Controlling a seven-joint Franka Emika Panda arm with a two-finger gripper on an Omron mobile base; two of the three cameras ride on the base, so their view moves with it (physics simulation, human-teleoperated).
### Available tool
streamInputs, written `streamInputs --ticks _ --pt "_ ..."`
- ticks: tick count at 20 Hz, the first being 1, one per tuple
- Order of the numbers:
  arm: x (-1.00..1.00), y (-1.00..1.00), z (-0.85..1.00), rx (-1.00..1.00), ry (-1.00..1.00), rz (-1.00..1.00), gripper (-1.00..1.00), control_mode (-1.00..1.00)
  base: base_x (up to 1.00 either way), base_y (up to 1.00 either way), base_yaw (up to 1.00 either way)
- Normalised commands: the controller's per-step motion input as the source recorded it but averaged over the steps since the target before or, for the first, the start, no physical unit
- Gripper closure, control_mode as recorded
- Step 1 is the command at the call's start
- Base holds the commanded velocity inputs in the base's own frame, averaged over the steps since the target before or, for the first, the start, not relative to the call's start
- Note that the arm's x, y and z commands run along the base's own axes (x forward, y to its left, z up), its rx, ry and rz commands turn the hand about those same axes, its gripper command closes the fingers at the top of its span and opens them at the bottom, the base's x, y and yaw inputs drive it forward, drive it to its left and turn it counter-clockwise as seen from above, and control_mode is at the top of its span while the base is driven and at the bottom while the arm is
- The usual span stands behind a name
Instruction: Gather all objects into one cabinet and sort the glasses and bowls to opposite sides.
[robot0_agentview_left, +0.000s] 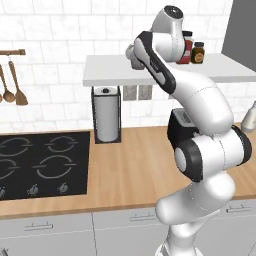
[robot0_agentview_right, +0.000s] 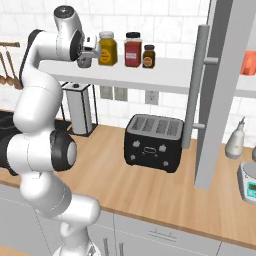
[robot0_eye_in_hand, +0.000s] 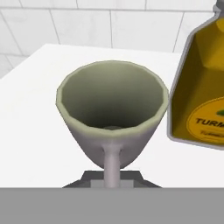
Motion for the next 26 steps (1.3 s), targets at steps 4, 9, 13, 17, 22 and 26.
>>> streamInputs --ticks 4,9,13,17,22,26 --pt "-0.4 0.02 0.0 0.0 -0.01 0.01 1.0 -1.0 0.0 0.0 0.0" --pt "-1.0 0.0 0.0 0.0 -0.06 0.0 1.0 -1.0 0.0 0.0 0.0" --pt "-1.0 0.0 0.0 0.0 -0.2 0.0 1.0 -1.0 0.0 0.0 0.0" --pt "-1.0 0.0 0.0 0.0 -0.12 0.0 1.0 -1.0 0.0 0.0 0.0" --pt "-1.0 0.0 0.0 0.0 -0.02 0.0 1.0 -1.0 0.0 0.0 0.0" --pt "-1.0 -0.01 0.0 0.0 0.0 0.0 1.0 -1.0 0.0 0.0 0.0"
